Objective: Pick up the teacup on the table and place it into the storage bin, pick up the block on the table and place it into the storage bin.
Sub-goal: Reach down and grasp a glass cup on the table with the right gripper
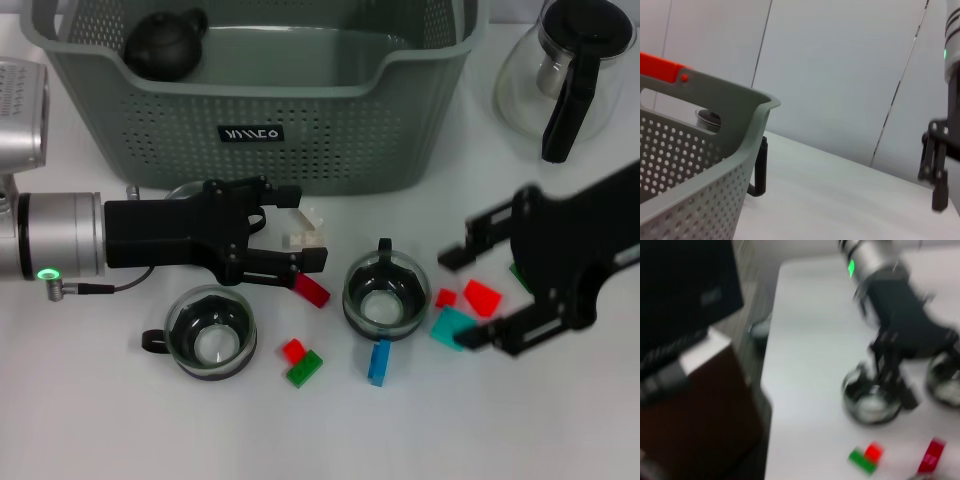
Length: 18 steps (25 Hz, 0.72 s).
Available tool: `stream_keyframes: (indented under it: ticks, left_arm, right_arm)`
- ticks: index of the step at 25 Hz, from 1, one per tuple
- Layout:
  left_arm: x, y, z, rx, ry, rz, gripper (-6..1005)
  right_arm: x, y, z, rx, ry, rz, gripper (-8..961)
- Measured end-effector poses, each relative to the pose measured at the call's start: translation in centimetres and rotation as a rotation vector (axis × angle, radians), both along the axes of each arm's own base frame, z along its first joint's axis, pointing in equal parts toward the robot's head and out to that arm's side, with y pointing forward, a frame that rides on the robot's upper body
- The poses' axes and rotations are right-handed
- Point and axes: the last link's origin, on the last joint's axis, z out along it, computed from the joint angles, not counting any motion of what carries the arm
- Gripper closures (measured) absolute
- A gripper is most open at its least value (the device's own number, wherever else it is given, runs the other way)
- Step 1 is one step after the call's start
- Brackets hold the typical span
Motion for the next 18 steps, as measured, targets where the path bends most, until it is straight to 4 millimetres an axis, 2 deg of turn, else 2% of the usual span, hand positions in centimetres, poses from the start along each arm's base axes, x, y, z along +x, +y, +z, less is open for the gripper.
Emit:
stream_keyframes:
  ticks: [8,18]
  left_arm:
    - [-0.2,-0.2,0.0,0.001,-0.001,0.008,116]
    - [-0.3,-0.1,-0.1,0.008,0.004,0.017,118]
  right_arm:
    - [0.3,1.7,-3.4,-0.048,-0.189,0.032,212]
    - [-0.8,2.9,-7.5,-0.036,-0.272,0.198,217]
